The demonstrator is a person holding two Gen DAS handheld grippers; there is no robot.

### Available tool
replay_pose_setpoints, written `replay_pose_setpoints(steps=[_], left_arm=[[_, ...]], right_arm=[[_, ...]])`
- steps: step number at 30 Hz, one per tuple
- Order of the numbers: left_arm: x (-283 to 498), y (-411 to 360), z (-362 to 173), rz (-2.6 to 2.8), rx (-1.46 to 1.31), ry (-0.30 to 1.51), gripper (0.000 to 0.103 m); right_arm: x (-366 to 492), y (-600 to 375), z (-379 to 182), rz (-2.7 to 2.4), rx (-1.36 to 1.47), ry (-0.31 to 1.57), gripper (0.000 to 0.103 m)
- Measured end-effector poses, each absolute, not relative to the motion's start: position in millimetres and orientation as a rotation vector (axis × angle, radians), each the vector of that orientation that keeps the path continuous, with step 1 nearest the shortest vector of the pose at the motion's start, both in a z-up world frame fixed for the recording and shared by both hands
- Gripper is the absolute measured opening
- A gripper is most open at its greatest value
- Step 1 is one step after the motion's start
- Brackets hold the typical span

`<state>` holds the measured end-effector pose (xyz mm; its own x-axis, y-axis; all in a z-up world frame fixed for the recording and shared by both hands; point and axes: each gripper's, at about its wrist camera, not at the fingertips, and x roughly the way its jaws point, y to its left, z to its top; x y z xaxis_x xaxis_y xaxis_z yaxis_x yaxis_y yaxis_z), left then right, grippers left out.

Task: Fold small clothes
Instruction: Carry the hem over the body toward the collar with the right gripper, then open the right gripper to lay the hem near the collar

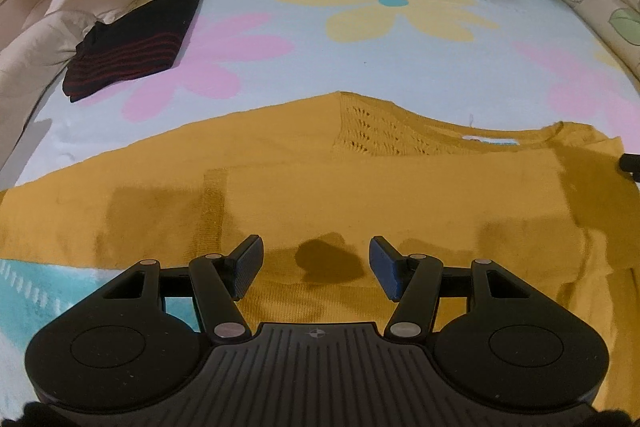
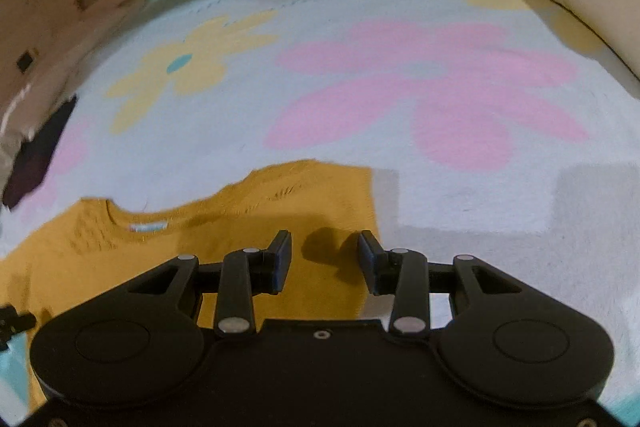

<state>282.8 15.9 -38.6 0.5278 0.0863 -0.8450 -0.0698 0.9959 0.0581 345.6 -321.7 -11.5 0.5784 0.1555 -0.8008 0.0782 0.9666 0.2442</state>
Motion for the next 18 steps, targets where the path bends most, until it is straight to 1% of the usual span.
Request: replay_pose_setpoints(steps=[3, 5, 6, 7, 8, 9, 12, 13, 16, 18], left_arm=[[283.1, 14.9, -39.6, 0.089, 0.018, 1.010, 0.057], [283.1, 13.9, -41.2, 0.085, 0.022, 1.012, 0.057], [283.2, 13.2, -42.0, 0.082, 0.024, 1.012, 0.057], [283.6, 12.5, -42.8, 0.081, 0.028, 1.013, 0.057], [283.7, 11.8, -43.4, 0.079, 0.029, 1.012, 0.057], [283.7, 11.2, -44.0, 0.075, 0.030, 1.010, 0.057], [283.3, 8.3, -46.3, 0.068, 0.039, 1.006, 0.057], [283.5, 7.2, -47.5, 0.064, 0.043, 1.005, 0.057], [285.4, 3.6, -54.2, 0.049, 0.063, 1.019, 0.057], [286.7, 1.8, -59.8, 0.042, 0.078, 1.033, 0.057]], right_arm=[[343.3, -331.8, -14.2, 0.038, 0.287, 0.965, 0.061], [341.2, -337.2, -18.8, 0.057, 0.320, 0.982, 0.061], [340.5, -340.5, -22.3, 0.077, 0.360, 0.994, 0.059], [340.2, -343.0, -25.7, 0.098, 0.399, 1.003, 0.055], [339.7, -344.0, -29.3, 0.121, 0.425, 1.017, 0.022], [339.5, -342.1, -29.7, 0.140, 0.416, 1.023, 0.010], [339.6, -335.4, -15.8, 0.089, 0.195, 0.995, 0.009], [340.2, -338.0, -13.3, 0.057, 0.166, 0.992, 0.009], [339.9, -352.2, -18.0, 0.027, 0.219, 0.995, 0.009], [339.2, -346.9, -23.8, 0.030, 0.176, 0.996, 0.009]])
